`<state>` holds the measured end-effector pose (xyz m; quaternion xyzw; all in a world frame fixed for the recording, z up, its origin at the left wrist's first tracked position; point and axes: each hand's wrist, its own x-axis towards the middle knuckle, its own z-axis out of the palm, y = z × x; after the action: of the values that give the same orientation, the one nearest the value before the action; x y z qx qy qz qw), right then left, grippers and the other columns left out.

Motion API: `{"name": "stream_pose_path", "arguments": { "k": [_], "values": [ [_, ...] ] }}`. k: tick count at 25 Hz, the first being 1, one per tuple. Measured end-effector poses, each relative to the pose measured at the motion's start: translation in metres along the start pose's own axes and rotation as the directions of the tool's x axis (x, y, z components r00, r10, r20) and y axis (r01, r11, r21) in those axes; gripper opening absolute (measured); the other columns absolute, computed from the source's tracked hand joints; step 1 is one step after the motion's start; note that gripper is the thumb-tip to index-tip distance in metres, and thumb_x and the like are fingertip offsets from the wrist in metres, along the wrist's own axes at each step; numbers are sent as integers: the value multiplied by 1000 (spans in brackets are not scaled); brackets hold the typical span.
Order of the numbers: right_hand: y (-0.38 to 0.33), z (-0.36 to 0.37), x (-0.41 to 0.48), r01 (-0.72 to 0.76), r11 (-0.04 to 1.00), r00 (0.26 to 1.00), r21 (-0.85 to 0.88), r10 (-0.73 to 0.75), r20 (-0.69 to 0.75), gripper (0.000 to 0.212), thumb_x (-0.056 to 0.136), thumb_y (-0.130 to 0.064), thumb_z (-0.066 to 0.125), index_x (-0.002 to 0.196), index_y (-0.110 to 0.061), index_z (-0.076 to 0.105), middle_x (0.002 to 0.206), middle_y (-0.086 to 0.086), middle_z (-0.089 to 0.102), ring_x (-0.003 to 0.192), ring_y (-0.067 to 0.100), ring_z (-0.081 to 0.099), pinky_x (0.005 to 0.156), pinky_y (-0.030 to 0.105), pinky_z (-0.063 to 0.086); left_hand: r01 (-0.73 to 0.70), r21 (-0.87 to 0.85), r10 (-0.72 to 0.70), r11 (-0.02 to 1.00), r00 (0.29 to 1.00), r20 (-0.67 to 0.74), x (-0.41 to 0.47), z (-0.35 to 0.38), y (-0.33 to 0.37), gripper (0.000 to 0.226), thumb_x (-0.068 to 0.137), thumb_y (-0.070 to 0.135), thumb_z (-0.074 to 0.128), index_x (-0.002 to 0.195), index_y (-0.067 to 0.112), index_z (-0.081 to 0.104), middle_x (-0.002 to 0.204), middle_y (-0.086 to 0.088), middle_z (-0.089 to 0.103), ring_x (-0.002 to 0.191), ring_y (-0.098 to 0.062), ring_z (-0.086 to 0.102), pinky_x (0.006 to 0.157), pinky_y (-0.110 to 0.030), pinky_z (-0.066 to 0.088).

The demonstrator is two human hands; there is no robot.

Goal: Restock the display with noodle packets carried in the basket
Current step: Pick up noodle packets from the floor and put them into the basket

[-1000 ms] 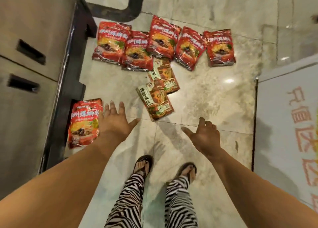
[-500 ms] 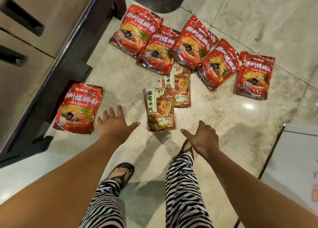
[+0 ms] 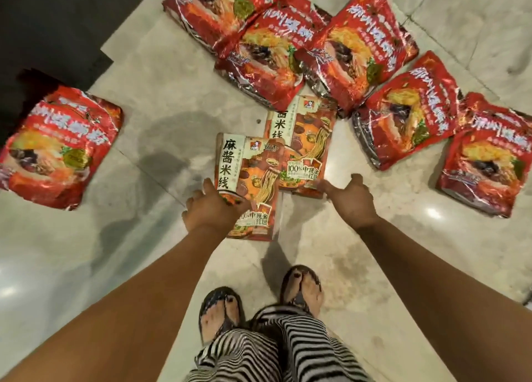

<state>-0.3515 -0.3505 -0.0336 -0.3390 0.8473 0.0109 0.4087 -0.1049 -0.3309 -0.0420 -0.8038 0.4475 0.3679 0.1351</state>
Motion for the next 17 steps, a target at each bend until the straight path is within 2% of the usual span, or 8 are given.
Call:
{"name": "stream_pose_path", "arguments": {
  "k": [4, 8, 10, 11, 13, 14, 16, 17],
  "values": [
    [-5, 52, 72, 9, 979, 1000, 201, -5, -20, 94, 77, -59, 73, 139, 0, 34, 135, 20, 54, 125, 37, 52, 100, 44, 46, 59, -298, -87, 953, 993, -80, 60, 55, -1, 108, 62, 67, 79, 138, 7, 33, 137, -20, 46, 127, -41, 44, 101, -52, 43],
    [-16, 77, 106, 32, 973, 995, 230, -9, -102, 93, 65, -61, 81, 129, -5, 44, 130, 14, 59, 121, 36, 55, 100, 45, 47, 26, -335, -101, 942, 973, -209, 76, 82, -4, 108, 57, 65, 83, 133, 5, 37, 134, -20, 43, 126, -42, 41, 98, -52, 41],
    [-25, 83, 112, 29, 952, 994, 304, 4, -108, 90, 62, -48, 88, 127, -6, 42, 128, 12, 60, 116, 34, 59, 98, 46, 49, 46, -374, -137, 926, 966, -221, 78, 90, -4, 104, 55, 65, 84, 128, 6, 40, 127, -17, 50, 118, -39, 49, 94, -50, 46],
    [-30, 85, 113, 3, 917, 997, 398, 29, -75, 87, 62, -38, 91, 125, -7, 41, 125, 12, 61, 112, 33, 61, 95, 47, 52, 44, -433, -140, 900, 972, -191, 79, 93, -5, 98, 56, 63, 85, 124, 7, 41, 120, -13, 55, 111, -36, 55, 90, -47, 49],
    [-39, 83, 106, -95, 813, 995, 574, 80, 51, 75, 60, -19, 93, 118, -8, 46, 116, 11, 66, 98, 32, 67, 82, 48, 58, 52, -588, -113, 807, 991, -67, 77, 92, -6, 85, 57, 58, 87, 115, 8, 50, 108, -2, 66, 98, -27, 65, 82, -41, 54],
    [-44, 79, 98, -130, 766, 991, 630, 84, 102, 63, 62, -11, 91, 111, -7, 51, 109, 11, 69, 89, 30, 69, 71, 44, 60, 71, -648, -100, 758, 995, -8, 74, 88, -8, 76, 57, 55, 89, 110, 10, 59, 102, 0, 71, 92, -23, 69, 79, -40, 57],
    [-51, 66, 78, -160, 724, 985, 671, 73, 156, 43, 67, 3, 84, 99, -5, 57, 91, 12, 70, 70, 26, 68, 46, 31, 57, 132, -743, -106, 656, 991, 83, 58, 72, -15, 50, 59, 43, 92, 93, 14, 70, 89, -4, 76, 77, -21, 73, 72, -38, 61],
    [-53, 55, 62, -175, 722, 982, 670, 79, 172, 39, 67, 6, 81, 98, -3, 58, 86, 12, 69, 66, 25, 67, 41, 27, 54, 165, -784, -107, 598, 986, 126, 45, 58, -18, 39, 62, 34, 93, 88, 15, 71, 86, -5, 76, 73, -20, 74, 67, -35, 61]
  ]
}}
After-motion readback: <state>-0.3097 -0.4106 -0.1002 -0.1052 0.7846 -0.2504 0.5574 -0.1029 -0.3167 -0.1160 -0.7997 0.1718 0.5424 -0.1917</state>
